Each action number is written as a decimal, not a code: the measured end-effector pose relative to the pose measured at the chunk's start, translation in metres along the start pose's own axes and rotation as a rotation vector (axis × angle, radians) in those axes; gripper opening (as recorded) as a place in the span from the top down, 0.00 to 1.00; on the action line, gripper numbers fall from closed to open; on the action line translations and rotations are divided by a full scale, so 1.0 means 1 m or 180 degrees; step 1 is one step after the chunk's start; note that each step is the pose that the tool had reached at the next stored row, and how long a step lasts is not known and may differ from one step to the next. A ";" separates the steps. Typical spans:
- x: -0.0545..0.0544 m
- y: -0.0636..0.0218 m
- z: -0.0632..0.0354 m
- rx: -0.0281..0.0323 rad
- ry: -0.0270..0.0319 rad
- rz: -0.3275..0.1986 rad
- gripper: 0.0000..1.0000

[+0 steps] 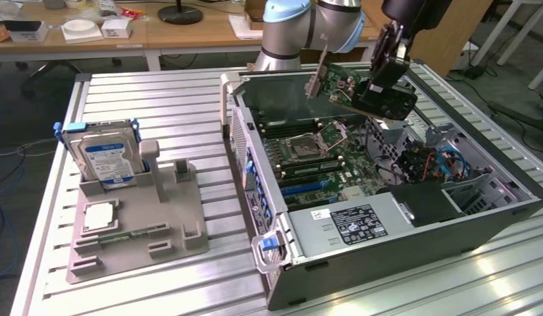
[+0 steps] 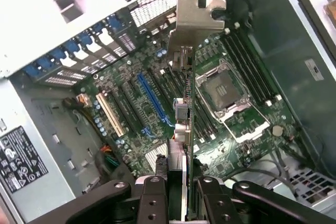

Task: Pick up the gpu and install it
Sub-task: 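Insert the gpu into the slot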

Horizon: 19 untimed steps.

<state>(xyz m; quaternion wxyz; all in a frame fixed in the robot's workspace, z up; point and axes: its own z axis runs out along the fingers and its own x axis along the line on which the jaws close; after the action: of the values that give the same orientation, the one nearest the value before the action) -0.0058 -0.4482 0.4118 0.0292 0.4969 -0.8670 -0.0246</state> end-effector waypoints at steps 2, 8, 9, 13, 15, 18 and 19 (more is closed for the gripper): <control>0.000 -0.0006 0.0000 -0.0056 -0.0094 -0.0030 0.73; -0.001 -0.0010 0.0016 -0.0142 -0.0221 -0.0246 0.73; -0.001 -0.0010 0.0020 -0.0142 -0.0215 -0.0304 0.73; -0.001 -0.0012 0.0047 -0.0140 -0.0198 -0.0508 0.73; -0.001 -0.0013 0.0058 -0.0109 -0.0207 -0.0580 0.73; -0.001 -0.0014 0.0069 -0.0049 -0.0226 -0.0682 0.73; -0.001 -0.0014 0.0075 -0.0036 -0.0230 -0.0718 0.73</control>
<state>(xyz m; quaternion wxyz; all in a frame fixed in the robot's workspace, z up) -0.0048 -0.4481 0.4041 -0.0022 0.5899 -0.8059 -0.0506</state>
